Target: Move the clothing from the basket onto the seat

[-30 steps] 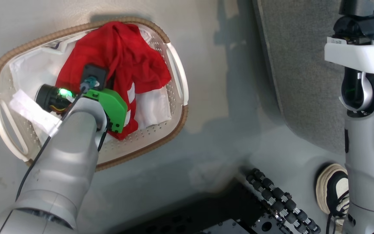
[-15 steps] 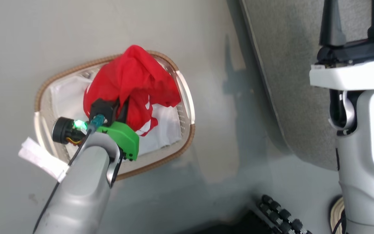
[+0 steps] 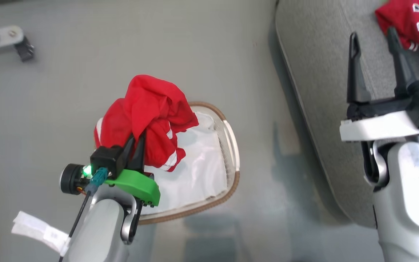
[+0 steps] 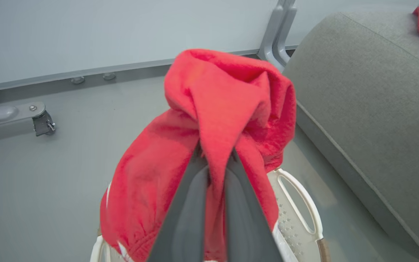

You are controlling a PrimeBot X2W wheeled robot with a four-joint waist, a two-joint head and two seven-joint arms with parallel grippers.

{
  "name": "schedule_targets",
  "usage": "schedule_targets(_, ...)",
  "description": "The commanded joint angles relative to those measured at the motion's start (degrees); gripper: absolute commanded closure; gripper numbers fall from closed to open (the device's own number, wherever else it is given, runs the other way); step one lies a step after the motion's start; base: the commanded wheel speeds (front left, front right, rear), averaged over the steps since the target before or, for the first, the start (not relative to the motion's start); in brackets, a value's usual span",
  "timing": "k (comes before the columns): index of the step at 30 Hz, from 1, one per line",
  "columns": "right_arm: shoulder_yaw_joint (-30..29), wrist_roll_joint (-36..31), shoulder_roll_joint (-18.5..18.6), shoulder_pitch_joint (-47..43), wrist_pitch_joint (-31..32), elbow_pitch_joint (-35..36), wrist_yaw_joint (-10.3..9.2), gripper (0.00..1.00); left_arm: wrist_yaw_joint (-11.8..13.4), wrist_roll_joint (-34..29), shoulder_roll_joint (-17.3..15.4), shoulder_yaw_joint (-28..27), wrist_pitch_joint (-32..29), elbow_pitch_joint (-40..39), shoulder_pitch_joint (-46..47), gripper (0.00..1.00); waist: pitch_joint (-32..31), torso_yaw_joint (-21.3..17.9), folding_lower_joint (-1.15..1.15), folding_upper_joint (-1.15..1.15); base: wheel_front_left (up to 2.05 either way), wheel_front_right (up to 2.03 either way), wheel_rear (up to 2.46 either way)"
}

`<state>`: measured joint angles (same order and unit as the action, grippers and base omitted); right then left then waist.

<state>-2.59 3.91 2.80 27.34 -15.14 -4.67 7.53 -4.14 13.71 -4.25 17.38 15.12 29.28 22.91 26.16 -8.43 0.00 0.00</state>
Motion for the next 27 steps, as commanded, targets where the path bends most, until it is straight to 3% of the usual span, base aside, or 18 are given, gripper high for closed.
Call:
schedule_targets(1,-0.23,-0.53,0.3,-1.78,0.01,-0.47,-0.08,0.0,-0.4,-0.93,0.19,-0.54,0.05,-1.32,-1.95,1.0,-7.81,5.07,0.0,0.0,0.0,0.0,0.0)
schedule_targets(14,2.76,-0.15,0.29,-10.49,0.01,-4.28,-0.08,0.0,-2.15,-3.29,0.98,-4.68,0.04,-14.08,-6.38,1.0,-17.46,6.99,0.0,0.0,0.0,0.0,0.0)
schedule_targets(27,5.25,0.84,0.28,-15.43,0.01,-5.63,-0.08,0.0,-2.83,-2.11,1.25,-4.79,0.05,-24.0,-4.01,1.0,-20.79,7.08,0.0,0.0,0.0,0.0,0.0)
